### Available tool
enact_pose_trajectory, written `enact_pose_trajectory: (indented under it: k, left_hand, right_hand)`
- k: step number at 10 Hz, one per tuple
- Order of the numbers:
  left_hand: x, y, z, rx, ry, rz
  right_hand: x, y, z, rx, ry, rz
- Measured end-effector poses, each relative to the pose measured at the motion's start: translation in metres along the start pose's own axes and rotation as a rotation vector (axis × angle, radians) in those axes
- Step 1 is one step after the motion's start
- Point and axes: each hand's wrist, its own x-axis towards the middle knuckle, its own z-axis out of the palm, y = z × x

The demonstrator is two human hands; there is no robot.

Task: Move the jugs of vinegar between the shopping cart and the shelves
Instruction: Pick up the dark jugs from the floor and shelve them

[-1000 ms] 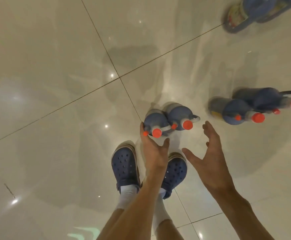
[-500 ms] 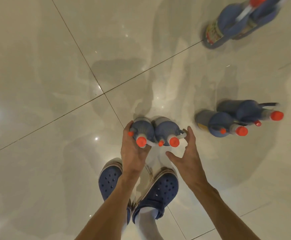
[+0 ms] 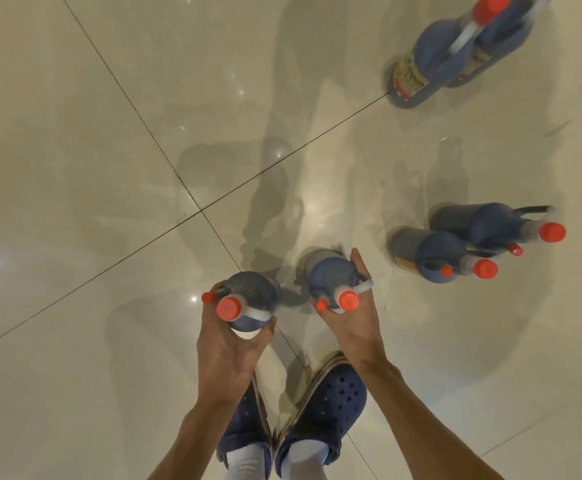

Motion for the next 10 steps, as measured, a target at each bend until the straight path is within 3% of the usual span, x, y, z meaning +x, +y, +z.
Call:
enact_pose_trajectory:
  k: [1, 2, 4, 7, 8, 9, 10]
  left_hand:
    - [0.004, 0.001, -0.009, 0.017, 0.012, 0.007]
    - [0.006, 0.016, -0.025, -0.014, 0.024, 0.021]
    - [-0.011, 0.086, -0.081, -0.120, 0.105, 0.033]
    - [-0.088, 0.275, -0.235, -0.368, 0.246, 0.109]
    - [-0.126, 0.350, -0.303, -0.445, 0.264, 0.182]
    - [-0.170, 0.421, -0.373, -0.517, 0.294, 0.245]
    - [-0.214, 0.484, -0.439, -0.442, 0.306, 0.366]
  right_hand:
    - [0.000, -0.002, 0.010, -0.045, 0.112, -0.041]
    - [-0.004, -0.016, 0.010, -0.055, 0.105, -0.113]
    - [-0.048, -0.094, -0.018, 0.016, 0.145, -0.213]
    - [-0.171, -0.351, -0.080, 0.246, 0.094, -0.366]
    - [-0.231, -0.451, -0.108, 0.218, 0.143, -0.582]
    - [-0.310, -0.542, -0.130, 0.284, 0.128, -0.648]
    - [-0.372, -0.616, -0.153, 0.280, 0.175, -0.726]
